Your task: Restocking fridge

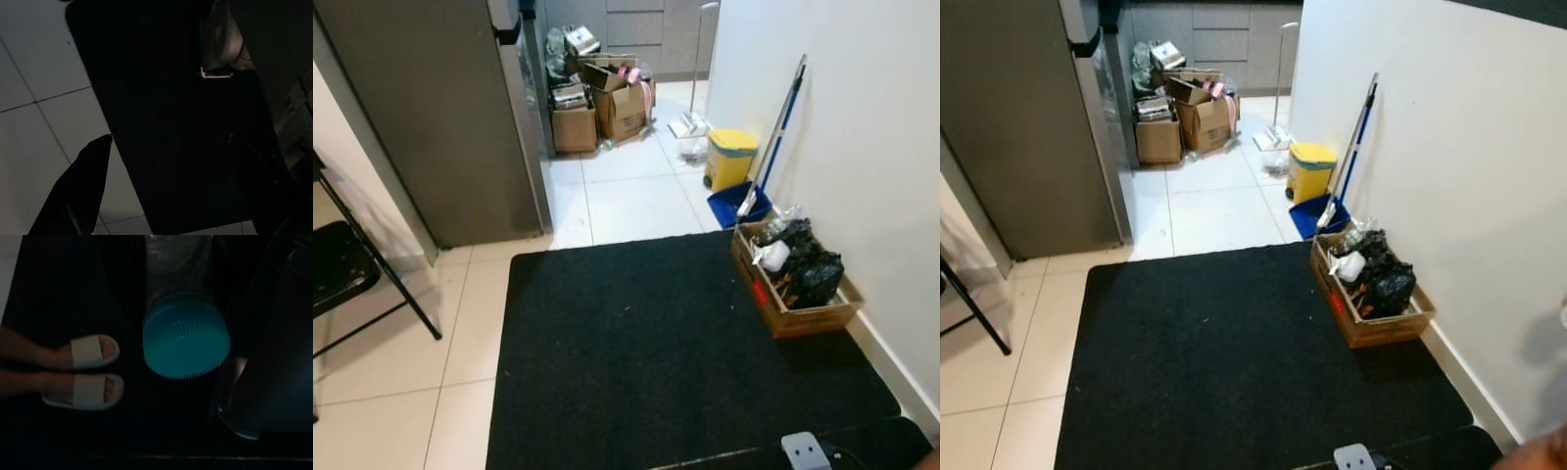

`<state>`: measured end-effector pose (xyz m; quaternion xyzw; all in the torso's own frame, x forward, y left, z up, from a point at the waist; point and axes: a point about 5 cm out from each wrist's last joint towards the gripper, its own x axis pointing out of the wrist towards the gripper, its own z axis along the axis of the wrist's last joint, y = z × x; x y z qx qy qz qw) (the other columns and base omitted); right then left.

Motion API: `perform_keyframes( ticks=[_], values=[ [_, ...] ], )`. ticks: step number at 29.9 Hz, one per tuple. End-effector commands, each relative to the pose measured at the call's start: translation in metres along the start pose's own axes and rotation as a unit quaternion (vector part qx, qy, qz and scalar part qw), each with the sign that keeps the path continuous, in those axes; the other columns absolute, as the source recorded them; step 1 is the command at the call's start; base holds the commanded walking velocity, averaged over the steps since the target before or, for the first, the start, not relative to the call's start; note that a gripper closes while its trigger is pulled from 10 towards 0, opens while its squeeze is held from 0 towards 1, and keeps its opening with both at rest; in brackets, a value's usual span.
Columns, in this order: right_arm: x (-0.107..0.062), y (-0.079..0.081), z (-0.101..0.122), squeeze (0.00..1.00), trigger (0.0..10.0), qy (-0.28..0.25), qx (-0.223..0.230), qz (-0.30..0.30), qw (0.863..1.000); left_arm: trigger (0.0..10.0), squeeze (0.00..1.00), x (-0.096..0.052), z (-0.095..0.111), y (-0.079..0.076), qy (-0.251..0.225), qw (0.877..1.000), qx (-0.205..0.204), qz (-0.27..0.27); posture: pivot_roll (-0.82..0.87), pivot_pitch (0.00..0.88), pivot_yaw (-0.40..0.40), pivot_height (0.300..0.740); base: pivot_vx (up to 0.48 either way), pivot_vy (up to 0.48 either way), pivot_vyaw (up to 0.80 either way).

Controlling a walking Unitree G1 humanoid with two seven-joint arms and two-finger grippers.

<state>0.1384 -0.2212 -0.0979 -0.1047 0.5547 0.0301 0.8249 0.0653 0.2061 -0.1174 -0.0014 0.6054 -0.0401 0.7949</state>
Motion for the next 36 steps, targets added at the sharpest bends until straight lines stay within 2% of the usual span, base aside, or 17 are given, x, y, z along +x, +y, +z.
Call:
perform_keyframes(
  ticks=[1,9,11,12,15,17,18,20,21,22,23,24,25,27,29,32,36],
  values=[
    [0.000,-0.003,0.003,0.00,10.0,-0.004,-0.004,-0.005,1.000,10.0,0.00,0.003,0.047,-0.004,-0.089,0.996,0.003,-0.006,-0.02,0.000,-0.019,0.740,0.326,0.000,0.00],
    [0.000,-0.004,0.001,0.00,10.0,-0.002,-0.009,-0.010,1.000,10.0,0.00,0.001,0.049,0.003,-0.098,0.995,-0.017,0.019,-0.03,0.000,-0.019,0.740,0.325,0.000,0.00],
    [-0.001,-0.006,0.000,0.00,10.0,-0.001,-0.009,-0.014,1.000,10.0,0.00,-0.002,0.050,0.018,-0.108,0.991,-0.057,0.046,-0.03,0.000,-0.022,0.740,0.322,0.000,0.00],
    [-0.001,-0.006,0.000,0.00,10.0,-0.001,-0.009,-0.014,1.000,10.0,0.00,-0.002,0.050,0.018,-0.108,0.991,-0.057,0.046,-0.03,0.000,-0.022,0.740,0.322,0.000,0.00],
    [-0.001,-0.010,-0.001,0.00,10.0,0.000,-0.010,-0.018,1.000,10.0,0.00,-0.010,0.050,0.046,-0.115,0.986,-0.078,0.092,-0.04,0.000,-0.024,0.740,0.320,0.000,0.00],
    [-0.002,-0.012,-0.001,0.00,10.0,0.000,-0.010,-0.022,1.000,10.0,0.00,-0.017,0.052,0.063,-0.112,0.985,-0.044,0.124,-0.04,0.000,-0.021,0.740,0.315,0.000,0.00],
    [-0.002,-0.012,-0.001,0.00,10.0,0.000,-0.010,-0.022,1.000,10.0,0.00,-0.017,0.052,0.063,-0.112,0.985,-0.044,0.124,-0.04,0.000,-0.021,0.740,0.315,0.000,0.00],
    [-0.002,-0.013,-0.001,0.00,10.0,0.000,-0.009,-0.024,1.000,10.0,0.00,-0.024,0.058,0.081,-0.102,0.982,0.027,0.160,-0.04,0.000,-0.019,0.740,0.315,0.000,0.00],
    [-0.002,-0.013,-0.001,0.00,10.0,0.000,-0.009,-0.024,1.000,10.0,0.00,-0.024,0.058,0.081,-0.102,0.982,0.027,0.160,-0.04,0.000,-0.019,0.740,0.315,0.000,0.00],
    [-0.002,-0.013,-0.001,0.00,10.0,0.000,-0.009,-0.024,1.000,10.0,0.00,-0.025,0.060,0.084,-0.088,0.978,0.093,0.165,-0.04,0.000,-0.018,0.740,0.315,0.000,0.00],
    [-0.002,-0.013,-0.001,0.00,10.0,0.000,-0.009,-0.024,1.000,10.0,0.00,-0.025,0.060,0.084,-0.088,0.978,0.093,0.165,-0.04,0.000,-0.018,0.740,0.315,0.000,0.00],
    [-0.002,-0.013,-0.001,0.00,10.0,0.000,-0.009,-0.025,1.000,10.0,0.00,-0.025,0.061,0.083,-0.072,0.971,0.162,0.162,-0.04,0.000,-0.018,0.740,0.296,0.000,0.00],
    [-0.002,-0.012,-0.001,0.00,10.0,0.000,-0.009,-0.024,1.000,10.0,0.00,-0.025,0.061,0.083,-0.067,0.967,0.185,0.160,-0.04,0.000,-0.017,0.740,0.296,0.000,0.00],
    [-0.002,-0.012,-0.001,0.00,10.0,0.000,-0.010,-0.024,1.000,10.0,0.00,-0.025,0.063,0.083,-0.074,0.970,0.167,0.159,-0.04,0.000,-0.016,0.740,0.300,0.000,0.00],
    [-0.002,-0.012,-0.001,0.00,10.0,0.000,-0.009,-0.024,1.000,10.0,0.00,-0.024,0.070,0.079,-0.100,0.978,0.102,0.152,-0.04,0.000,-0.014,0.740,0.296,0.000,0.00],
    [-0.001,-0.010,-0.002,0.00,10.0,0.000,-0.008,-0.023,1.000,10.0,0.00,-0.015,0.083,0.054,-0.143,0.984,0.025,0.100,-0.04,0.000,-0.012,0.740,0.284,0.000,0.00],
    [-0.001,-0.009,-0.002,0.00,10.0,-0.001,-0.006,-0.021,1.000,10.0,0.00,-0.008,0.087,0.030,-0.159,0.986,-0.005,0.055,-0.04,0.000,-0.009,0.740,0.281,0.000,0.00]
  ],
)
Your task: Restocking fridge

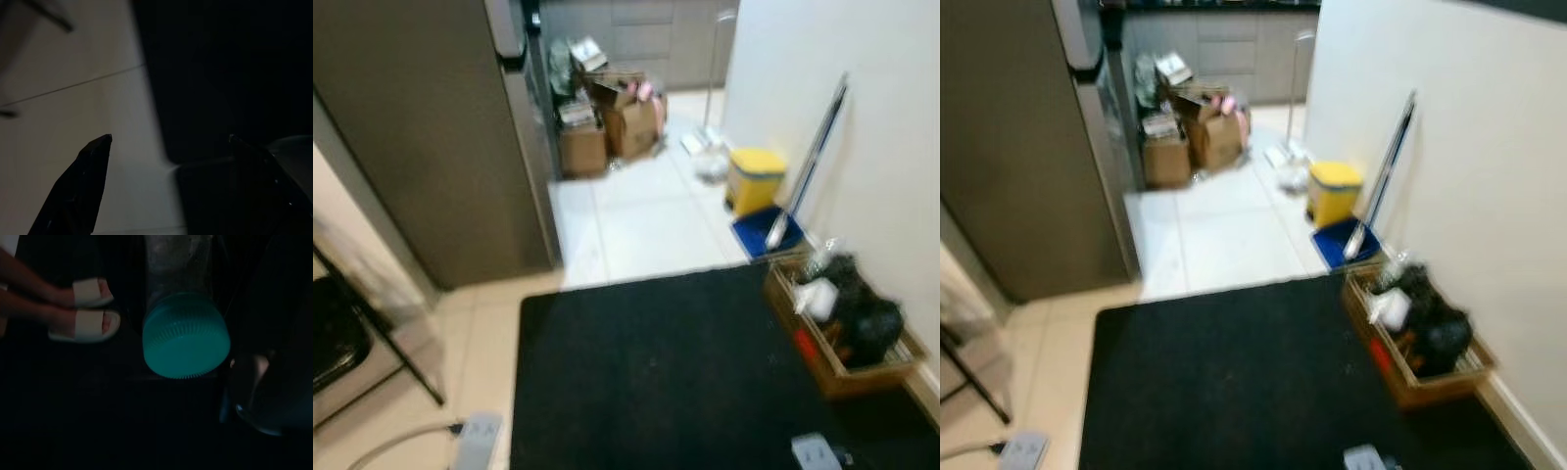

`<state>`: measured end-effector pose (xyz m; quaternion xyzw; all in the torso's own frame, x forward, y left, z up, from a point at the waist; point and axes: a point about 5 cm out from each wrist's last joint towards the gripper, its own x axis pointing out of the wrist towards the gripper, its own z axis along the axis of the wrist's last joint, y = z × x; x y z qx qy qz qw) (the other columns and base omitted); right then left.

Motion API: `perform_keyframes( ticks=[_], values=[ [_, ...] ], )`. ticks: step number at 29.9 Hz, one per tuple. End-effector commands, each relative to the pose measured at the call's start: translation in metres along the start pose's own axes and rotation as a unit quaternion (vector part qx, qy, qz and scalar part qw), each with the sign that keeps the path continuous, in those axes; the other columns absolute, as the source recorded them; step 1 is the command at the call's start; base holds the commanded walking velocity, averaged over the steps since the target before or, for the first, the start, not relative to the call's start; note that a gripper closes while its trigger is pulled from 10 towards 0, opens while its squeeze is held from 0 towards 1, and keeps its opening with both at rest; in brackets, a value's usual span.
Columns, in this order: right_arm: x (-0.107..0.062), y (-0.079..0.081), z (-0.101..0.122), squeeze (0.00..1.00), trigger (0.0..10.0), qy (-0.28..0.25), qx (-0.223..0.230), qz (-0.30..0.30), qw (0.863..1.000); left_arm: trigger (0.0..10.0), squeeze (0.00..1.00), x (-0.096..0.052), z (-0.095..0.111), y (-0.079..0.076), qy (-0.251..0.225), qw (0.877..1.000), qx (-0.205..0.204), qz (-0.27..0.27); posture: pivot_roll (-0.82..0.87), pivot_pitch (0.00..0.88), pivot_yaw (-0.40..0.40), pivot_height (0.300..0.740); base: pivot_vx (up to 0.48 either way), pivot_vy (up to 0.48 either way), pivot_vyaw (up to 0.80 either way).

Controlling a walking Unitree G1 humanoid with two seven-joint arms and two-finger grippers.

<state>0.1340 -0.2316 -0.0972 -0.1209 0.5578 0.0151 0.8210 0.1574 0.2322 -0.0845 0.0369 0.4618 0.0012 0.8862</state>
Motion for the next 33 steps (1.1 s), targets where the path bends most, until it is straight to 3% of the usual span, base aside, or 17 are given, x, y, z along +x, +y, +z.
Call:
perform_keyframes(
  ticks=[1,4,8,33],
  values=[
    [0.000,0.002,0.004,0.00,10.0,-0.008,0.000,0.001,1.000,10.0,0.00,0.000,-0.008,-0.010,0.007,0.999,-0.034,-0.017,-0.04,0.000,-0.010,0.740,0.285,0.000,0.00],
    [0.000,0.003,0.004,0.00,10.0,-0.008,0.000,0.002,1.000,10.0,0.00,0.002,-0.009,-0.032,0.004,0.997,-0.057,-0.052,-0.04,0.000,-0.012,0.740,0.282,0.000,0.00],
    [0.001,0.003,0.004,0.00,10.0,-0.008,-0.001,0.003,1.000,10.0,0.00,0.002,-0.012,-0.042,0.011,0.996,-0.059,-0.070,-0.04,0.000,-0.012,0.740,0.281,0.000,0.00],
    [0.001,0.009,0.003,0.00,10.0,-0.007,0.001,0.012,1.000,10.0,0.00,-0.001,-0.022,-0.042,0.027,0.994,-0.068,-0.080,-0.04,0.000,-0.005,0.740,0.276,0.000,0.00]
  ],
)
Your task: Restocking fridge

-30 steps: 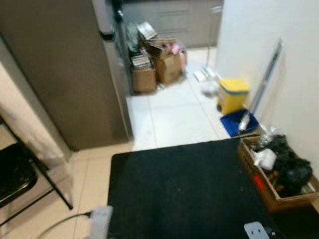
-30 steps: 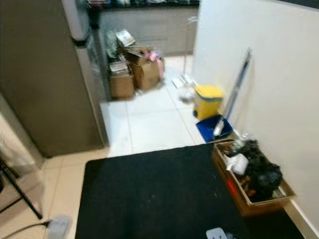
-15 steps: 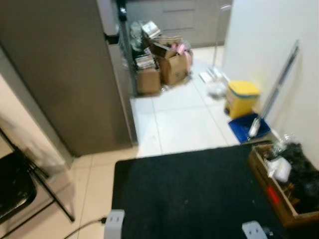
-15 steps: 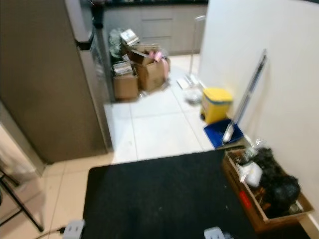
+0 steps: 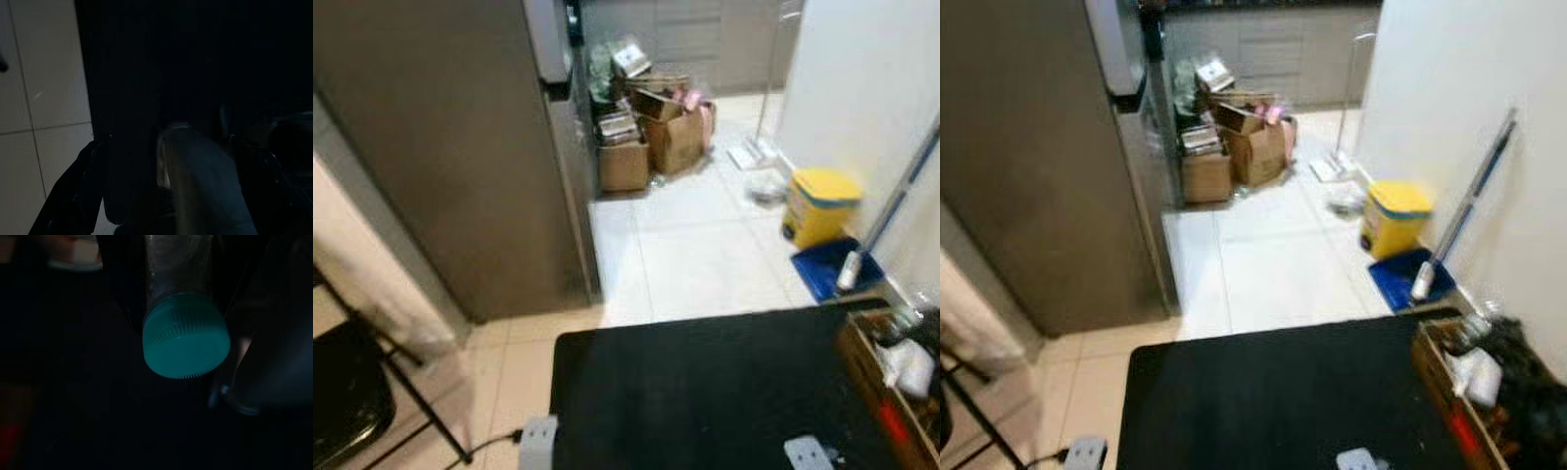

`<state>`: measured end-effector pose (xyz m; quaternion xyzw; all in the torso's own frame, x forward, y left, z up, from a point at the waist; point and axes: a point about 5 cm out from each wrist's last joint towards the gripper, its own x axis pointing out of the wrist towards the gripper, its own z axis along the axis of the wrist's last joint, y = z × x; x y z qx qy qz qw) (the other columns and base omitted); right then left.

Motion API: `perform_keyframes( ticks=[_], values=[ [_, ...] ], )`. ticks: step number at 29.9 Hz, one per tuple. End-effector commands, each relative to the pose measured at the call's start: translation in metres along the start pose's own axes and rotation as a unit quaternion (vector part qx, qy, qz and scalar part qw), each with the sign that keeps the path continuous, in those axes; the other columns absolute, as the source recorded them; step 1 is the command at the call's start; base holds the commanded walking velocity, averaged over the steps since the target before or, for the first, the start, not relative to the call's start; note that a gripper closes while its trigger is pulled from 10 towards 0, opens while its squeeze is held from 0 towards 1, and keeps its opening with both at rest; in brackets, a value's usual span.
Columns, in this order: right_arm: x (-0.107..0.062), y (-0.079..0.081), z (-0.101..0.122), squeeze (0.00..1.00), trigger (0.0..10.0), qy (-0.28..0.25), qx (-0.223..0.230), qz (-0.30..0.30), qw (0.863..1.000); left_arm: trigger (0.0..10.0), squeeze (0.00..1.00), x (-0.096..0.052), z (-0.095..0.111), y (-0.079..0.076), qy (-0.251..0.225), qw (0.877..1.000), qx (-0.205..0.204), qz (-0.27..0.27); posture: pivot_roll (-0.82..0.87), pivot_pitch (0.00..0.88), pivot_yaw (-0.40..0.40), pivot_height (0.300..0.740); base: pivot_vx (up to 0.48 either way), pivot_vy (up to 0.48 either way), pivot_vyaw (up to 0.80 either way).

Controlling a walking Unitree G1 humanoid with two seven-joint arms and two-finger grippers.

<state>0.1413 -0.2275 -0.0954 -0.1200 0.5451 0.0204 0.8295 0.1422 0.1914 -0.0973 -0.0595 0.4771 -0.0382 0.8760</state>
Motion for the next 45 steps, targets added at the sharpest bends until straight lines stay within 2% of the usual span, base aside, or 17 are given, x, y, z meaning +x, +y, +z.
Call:
perform_keyframes(
  ticks=[1,45],
  values=[
    [0.0000,0.0043,-0.0043,0.00,10.0,0.008,0.003,0.008,1.000,10.0,0.00,-0.0009,-0.0055,-0.0008,0.010,1.000,-0.002,-0.001,-0.04,0.000,-0.010,0.740,0.270,0.000,0.00],
    [0.0001,0.0046,-0.0035,0.00,10.0,0.009,0.002,0.010,1.000,10.0,0.00,-0.0001,-0.0054,-0.0033,0.009,1.000,-0.005,-0.002,-0.04,0.000,-0.009,0.740,0.268,0.000,0.00]
  ],
)
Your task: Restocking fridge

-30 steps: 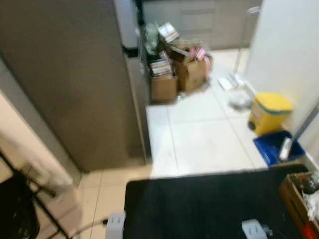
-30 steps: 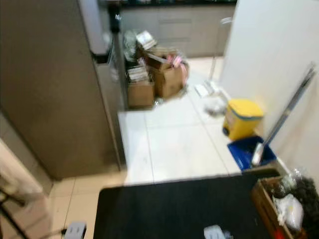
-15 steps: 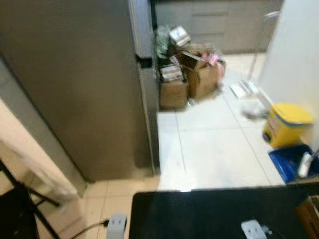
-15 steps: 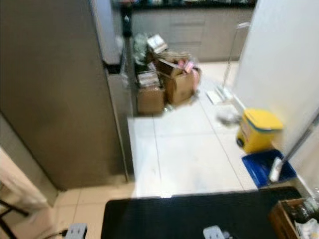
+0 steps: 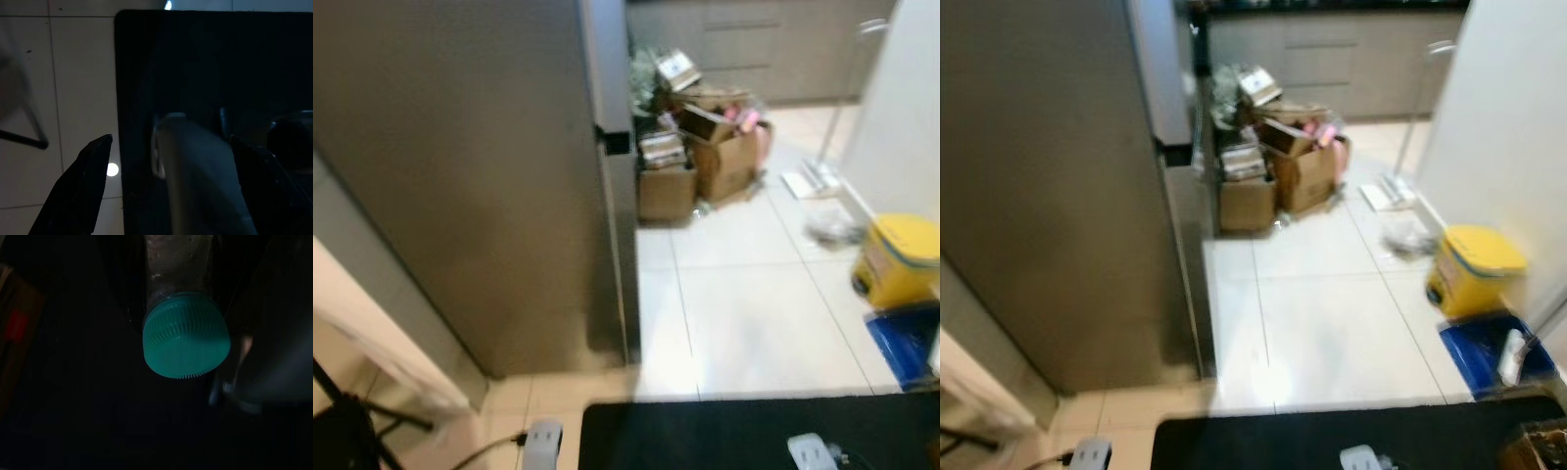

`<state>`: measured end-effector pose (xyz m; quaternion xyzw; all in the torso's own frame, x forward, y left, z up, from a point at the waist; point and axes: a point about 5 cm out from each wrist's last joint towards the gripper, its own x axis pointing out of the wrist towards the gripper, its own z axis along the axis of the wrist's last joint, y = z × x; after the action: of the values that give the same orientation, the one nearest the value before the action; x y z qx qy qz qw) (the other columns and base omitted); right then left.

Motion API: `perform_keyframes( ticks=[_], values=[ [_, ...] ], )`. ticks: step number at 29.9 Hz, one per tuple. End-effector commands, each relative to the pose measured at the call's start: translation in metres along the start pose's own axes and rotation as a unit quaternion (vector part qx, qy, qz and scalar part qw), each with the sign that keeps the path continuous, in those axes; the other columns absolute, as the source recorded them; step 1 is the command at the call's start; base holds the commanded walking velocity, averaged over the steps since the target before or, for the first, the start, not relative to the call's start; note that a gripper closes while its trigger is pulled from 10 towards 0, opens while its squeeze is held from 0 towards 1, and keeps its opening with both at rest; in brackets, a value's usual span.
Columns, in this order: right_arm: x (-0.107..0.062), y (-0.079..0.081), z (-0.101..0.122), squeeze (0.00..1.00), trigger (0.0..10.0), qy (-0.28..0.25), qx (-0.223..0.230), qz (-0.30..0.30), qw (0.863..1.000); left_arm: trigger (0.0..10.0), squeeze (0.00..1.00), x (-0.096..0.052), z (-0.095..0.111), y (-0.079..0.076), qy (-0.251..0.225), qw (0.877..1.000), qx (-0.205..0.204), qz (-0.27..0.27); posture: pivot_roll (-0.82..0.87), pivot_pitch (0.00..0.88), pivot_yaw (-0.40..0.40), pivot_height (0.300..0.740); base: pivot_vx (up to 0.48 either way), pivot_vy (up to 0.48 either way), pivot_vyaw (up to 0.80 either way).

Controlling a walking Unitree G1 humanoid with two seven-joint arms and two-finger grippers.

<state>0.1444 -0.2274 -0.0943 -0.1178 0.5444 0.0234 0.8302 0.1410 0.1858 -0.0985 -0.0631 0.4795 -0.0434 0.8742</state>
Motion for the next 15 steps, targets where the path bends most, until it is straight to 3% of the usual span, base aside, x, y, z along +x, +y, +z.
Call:
perform_keyframes(
  ticks=[1,4,15],
  values=[
    [-0.0001,0.0052,-0.0068,0.00,10.0,0.010,0.001,0.006,1.000,10.0,0.00,-0.0012,-0.0037,0.0021,0.006,1.000,-0.005,0.004,-0.04,0.000,-0.010,0.740,0.251,0.000,0.00],
    [-0.0001,0.0051,-0.0067,0.00,10.0,0.010,0.001,0.006,1.000,10.0,0.00,-0.0013,-0.0039,0.0022,0.006,1.000,-0.006,0.005,-0.04,0.000,-0.011,0.740,0.247,0.000,0.00],
    [-0.0001,0.0050,-0.0067,0.00,10.0,0.011,0.001,0.006,1.000,10.0,0.00,-0.0019,-0.0043,0.0038,0.006,1.000,-0.007,0.006,-0.04,0.000,-0.011,0.740,0.000,0.000,0.00]
  ],
)
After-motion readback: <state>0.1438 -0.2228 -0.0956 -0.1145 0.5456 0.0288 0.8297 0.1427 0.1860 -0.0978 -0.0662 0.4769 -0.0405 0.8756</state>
